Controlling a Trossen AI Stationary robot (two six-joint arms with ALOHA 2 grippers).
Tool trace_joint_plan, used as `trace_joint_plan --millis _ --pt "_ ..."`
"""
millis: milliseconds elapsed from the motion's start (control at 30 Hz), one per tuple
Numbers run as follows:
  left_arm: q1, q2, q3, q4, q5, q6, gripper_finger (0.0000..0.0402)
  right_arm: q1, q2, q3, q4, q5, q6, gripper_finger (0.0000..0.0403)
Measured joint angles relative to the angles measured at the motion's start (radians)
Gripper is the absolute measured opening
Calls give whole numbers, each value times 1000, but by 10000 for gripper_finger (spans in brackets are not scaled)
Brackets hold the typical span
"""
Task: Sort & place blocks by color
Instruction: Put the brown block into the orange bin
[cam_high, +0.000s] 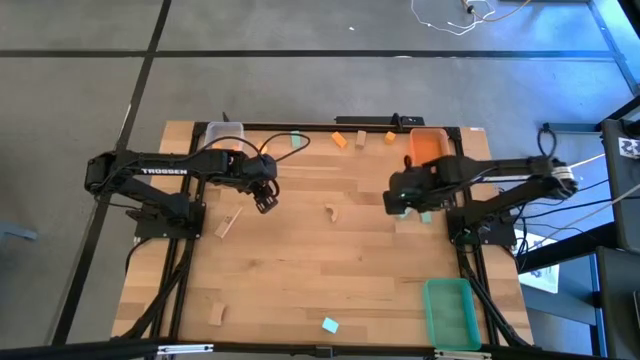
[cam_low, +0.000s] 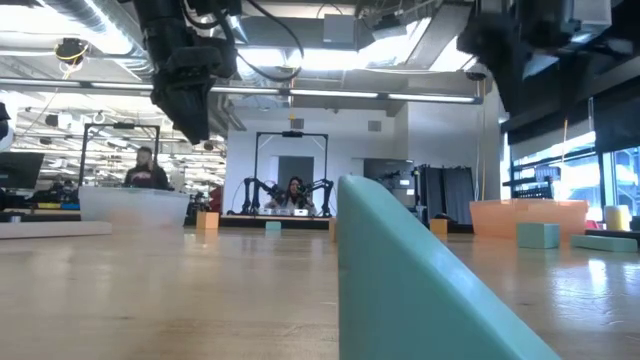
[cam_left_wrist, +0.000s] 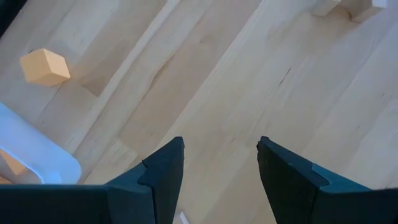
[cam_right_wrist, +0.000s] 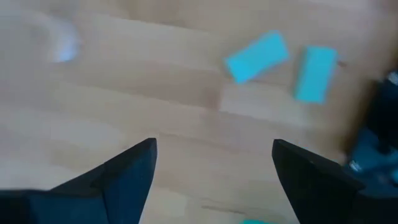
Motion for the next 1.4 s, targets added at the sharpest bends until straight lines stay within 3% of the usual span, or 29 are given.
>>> trace_joint_plan --millis 200,933,1167,1400 --pt "0 0 0 6 0 0 192 -8 77 -1 12 7 160 320" --pt "0 0 0 7 -11 1 192 -14 124 -2 166 18 164 320" --pt "0 0 0 12 -11 4 192 -14 170 -2 52 23 449 320" --pt "0 0 0 36 -12 94 191 -35 236 -3 36 20 527 320"
